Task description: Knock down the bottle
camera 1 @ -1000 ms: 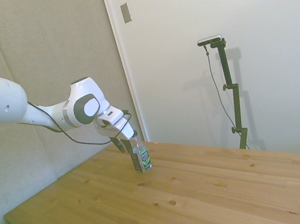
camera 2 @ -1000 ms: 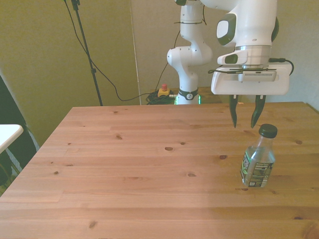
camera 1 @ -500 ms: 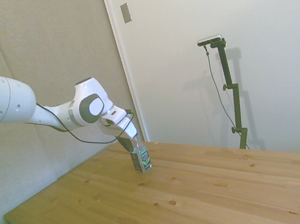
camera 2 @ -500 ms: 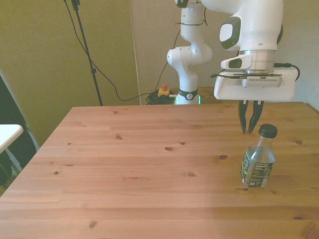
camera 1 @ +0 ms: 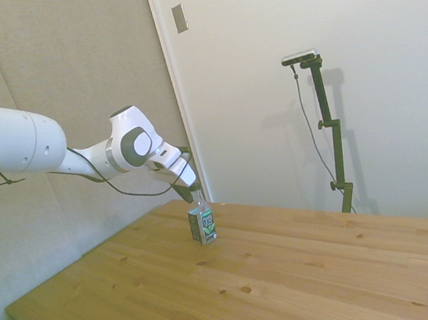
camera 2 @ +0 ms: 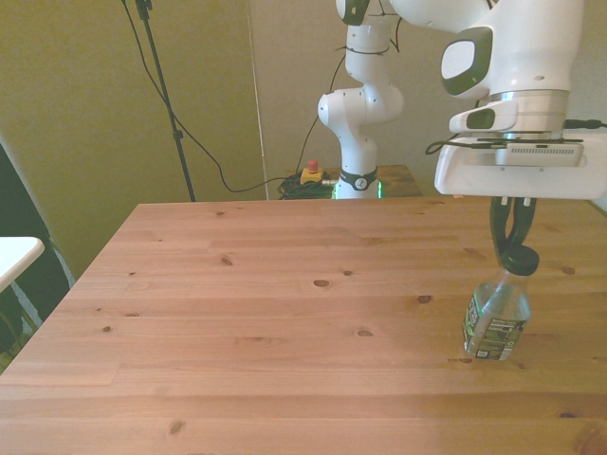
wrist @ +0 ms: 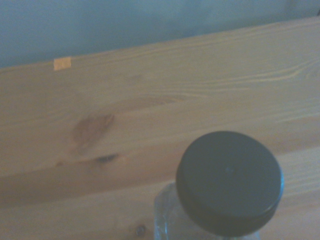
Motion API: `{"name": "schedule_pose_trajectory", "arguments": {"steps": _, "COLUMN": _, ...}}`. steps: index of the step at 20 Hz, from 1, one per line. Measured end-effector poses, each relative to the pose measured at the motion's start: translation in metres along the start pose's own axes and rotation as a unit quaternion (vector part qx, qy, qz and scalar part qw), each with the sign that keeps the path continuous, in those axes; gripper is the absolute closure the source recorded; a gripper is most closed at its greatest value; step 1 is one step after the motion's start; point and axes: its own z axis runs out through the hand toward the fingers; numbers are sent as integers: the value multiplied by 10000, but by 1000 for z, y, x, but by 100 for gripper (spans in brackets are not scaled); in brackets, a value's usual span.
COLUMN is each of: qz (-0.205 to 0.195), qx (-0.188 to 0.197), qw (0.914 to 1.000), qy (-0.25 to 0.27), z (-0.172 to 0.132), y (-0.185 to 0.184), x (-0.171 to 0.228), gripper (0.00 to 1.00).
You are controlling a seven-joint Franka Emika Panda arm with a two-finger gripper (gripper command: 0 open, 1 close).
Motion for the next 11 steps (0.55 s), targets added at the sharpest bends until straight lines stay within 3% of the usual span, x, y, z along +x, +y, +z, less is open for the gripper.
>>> {"name": "schedule_pose_trajectory", "arguments": {"steps": 6, "qz": 372, "qx": 20, "qw": 9987, "qy": 354, "z": 30, "y": -38, "x": 34, "gripper": 100}}
{"name": "schedule_pose_trajectory", "arguments": {"steps": 11, "qz": 434, "qx": 100, "qw": 9980, "qy": 455, "z": 48, "y": -55, "x": 46, "gripper": 100}}
